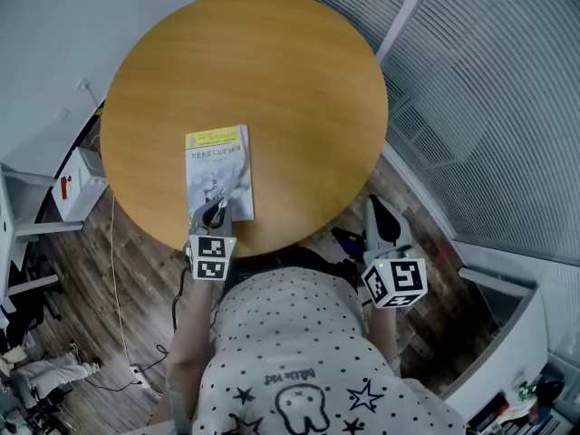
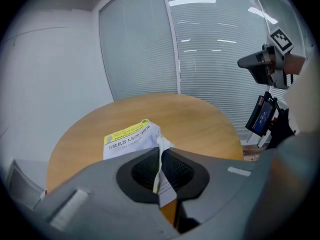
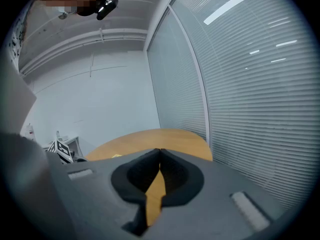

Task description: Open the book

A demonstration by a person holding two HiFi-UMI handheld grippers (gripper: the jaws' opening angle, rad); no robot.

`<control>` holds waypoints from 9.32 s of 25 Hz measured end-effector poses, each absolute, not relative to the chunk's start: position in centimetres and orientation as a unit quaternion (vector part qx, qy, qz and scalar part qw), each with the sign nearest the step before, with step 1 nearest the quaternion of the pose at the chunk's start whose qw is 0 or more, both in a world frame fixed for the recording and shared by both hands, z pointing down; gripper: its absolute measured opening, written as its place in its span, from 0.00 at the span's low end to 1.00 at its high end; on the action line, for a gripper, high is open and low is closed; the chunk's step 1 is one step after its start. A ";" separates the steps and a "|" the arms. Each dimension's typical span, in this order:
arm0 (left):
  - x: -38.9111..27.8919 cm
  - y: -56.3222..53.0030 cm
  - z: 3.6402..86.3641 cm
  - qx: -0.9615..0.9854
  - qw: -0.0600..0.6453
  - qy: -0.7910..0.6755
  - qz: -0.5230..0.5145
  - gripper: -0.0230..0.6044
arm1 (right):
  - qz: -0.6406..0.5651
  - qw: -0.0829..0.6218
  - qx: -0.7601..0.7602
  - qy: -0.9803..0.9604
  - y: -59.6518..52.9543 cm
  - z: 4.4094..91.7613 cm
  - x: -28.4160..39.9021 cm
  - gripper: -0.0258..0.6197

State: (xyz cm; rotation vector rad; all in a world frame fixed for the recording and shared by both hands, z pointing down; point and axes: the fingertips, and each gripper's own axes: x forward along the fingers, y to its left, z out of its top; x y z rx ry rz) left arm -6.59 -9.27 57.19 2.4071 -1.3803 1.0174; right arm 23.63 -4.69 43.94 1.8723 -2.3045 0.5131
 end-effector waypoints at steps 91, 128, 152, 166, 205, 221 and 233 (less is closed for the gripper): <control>-30.7 -8.0 55.8 0.616 0.244 -0.737 0.134 0.07 | 0.155 0.084 0.587 -0.790 -5.9 42.3 14.2 0.05; -32.6 -8.0 64.9 0.617 0.268 -0.665 0.324 0.15 | 0.159 0.091 0.570 -0.801 -7.5 42.1 10.7 0.05; -33.0 -8.4 59.3 0.611 0.283 -0.711 0.201 0.45 | 0.156 0.088 0.551 -0.815 -7.9 41.9 10.8 0.05; -30.1 -9.0 54.9 0.630 0.229 -0.723 0.167 0.16 | 0.151 0.081 0.547 -0.820 -7.5 42.0 13.4 0.04; -15.2 -2.4 36.0 0.741 0.038 -0.667 0.068 0.05 | 0.140 0.087 0.475 -0.864 -8.7 42.2 13.1 0.05; -16.3 0.7 35.6 0.720 0.041 -0.690 0.064 0.05 | 0.126 0.104 0.452 -0.877 -8.2 42.0 10.7 0.04; -16.4 0.5 36.0 0.723 0.037 -0.685 0.076 0.05 | 0.126 0.107 0.443 -0.881 -7.9 42.2 9.6 0.05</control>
